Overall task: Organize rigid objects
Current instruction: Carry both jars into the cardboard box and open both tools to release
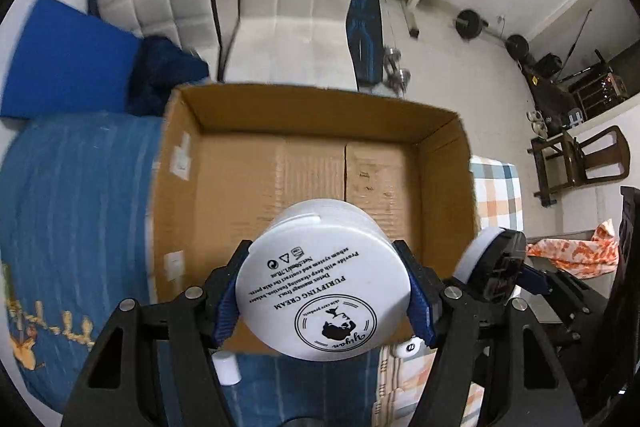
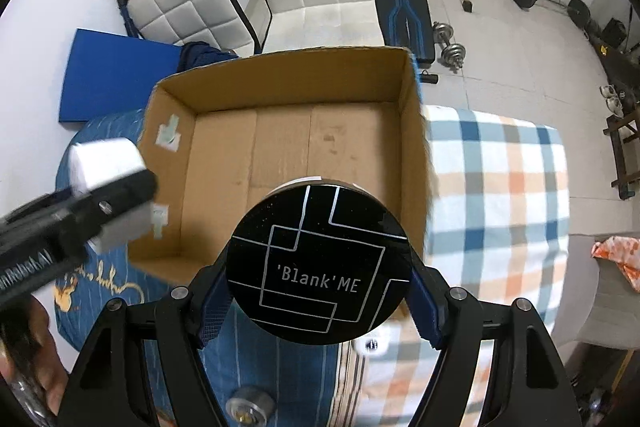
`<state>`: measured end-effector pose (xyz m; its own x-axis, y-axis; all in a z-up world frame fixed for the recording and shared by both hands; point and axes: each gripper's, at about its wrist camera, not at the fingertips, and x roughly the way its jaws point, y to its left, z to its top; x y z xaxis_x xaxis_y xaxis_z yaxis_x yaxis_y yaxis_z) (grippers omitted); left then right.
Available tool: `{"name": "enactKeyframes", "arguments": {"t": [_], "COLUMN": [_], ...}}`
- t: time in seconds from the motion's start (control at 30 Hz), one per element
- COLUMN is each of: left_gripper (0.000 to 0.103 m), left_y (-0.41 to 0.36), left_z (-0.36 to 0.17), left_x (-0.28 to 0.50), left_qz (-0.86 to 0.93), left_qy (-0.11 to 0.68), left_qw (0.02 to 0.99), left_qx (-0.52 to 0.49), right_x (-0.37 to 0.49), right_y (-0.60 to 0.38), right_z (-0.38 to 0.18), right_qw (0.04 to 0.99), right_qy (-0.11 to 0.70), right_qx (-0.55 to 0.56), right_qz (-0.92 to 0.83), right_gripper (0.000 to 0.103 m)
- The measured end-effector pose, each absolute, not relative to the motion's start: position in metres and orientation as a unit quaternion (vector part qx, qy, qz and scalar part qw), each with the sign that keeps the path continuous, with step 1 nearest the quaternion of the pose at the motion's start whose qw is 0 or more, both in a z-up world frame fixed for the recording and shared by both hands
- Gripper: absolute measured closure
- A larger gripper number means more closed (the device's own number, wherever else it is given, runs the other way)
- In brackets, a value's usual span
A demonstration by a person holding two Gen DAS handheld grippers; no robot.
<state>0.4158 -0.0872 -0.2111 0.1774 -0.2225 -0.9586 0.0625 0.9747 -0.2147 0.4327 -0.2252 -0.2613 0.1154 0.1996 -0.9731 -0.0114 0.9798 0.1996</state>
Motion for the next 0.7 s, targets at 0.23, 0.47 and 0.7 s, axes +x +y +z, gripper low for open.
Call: {"name": "enactKeyframes", "arguments": {"t": [0.23, 0.47, 0.7], "left_gripper": [0.038, 0.037, 0.037], "left_y": [-0.092, -0.093, -0.099], "left_z": [-0.289, -0.345, -0.375], "left_x": [0.478, 0.512, 0.521], "left_qz": [-0.11, -0.095, -0.09], "left_qy": [0.71, 0.749, 0.77], "left_qw": [0.688, 0.647, 0.624], "left_qx": [-0.108, -0.108, -0.097], "right_x": [0.492, 0.527, 0.544], "right_y": [-0.207, -0.197, -0.196], "right_z": [-0.327, -0.385, -0.424], "right_qw": [0.717, 0.693, 0.673], "right_qy": [0.692, 0.718, 0.737], "right_qx": [0.046, 0.023, 0.015], "right_qz": [0.068, 0.062, 0.058], "right_gripper": [0.026, 0.026, 0.026]}}
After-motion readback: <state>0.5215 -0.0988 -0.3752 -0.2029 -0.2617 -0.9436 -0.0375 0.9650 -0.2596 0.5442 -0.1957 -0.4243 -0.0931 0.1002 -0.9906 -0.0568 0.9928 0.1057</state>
